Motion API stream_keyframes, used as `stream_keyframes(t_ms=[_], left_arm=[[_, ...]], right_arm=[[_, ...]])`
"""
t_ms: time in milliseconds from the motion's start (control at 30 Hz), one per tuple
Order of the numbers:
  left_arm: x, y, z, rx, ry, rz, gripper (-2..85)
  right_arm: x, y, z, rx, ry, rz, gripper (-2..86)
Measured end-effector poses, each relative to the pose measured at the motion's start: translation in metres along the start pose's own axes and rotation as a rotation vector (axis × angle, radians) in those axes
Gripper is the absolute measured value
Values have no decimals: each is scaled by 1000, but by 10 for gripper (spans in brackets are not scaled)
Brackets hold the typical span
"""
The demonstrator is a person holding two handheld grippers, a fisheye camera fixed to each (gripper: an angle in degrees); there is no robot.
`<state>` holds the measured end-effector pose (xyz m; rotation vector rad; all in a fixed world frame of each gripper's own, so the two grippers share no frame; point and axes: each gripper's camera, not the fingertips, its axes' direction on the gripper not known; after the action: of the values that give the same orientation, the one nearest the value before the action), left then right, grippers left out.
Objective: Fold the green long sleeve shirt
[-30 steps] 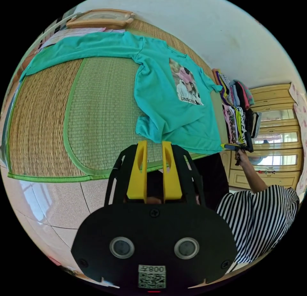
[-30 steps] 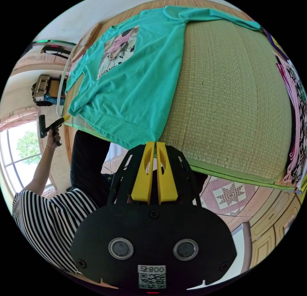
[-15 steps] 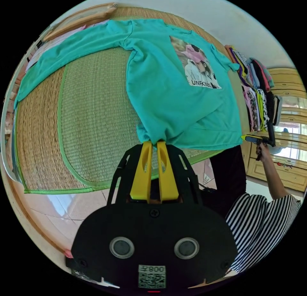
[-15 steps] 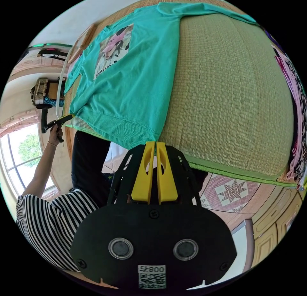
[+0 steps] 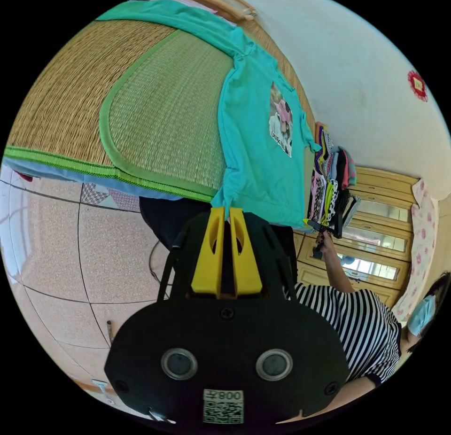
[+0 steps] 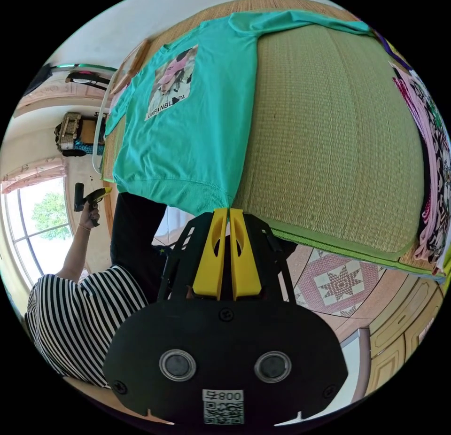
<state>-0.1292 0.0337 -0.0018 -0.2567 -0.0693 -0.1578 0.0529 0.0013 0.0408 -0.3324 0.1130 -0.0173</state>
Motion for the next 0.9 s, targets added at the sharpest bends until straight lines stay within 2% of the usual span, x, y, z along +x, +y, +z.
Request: stream_keyframes(t_ms=[167, 300, 633, 900], left_arm=[[23, -3, 25, -20, -206, 35, 73], [30, -4, 49, -81, -244, 38, 52], [34, 54, 11, 24, -138, 48, 19], [14, 81, 23, 57, -104, -63, 14]], right_arm=[[4, 2, 17, 5, -10, 22, 4], [6, 6, 25, 14, -15, 36, 4], [4, 25, 46, 16, -40, 8, 4], [11, 43, 68, 48, -108, 51, 5]])
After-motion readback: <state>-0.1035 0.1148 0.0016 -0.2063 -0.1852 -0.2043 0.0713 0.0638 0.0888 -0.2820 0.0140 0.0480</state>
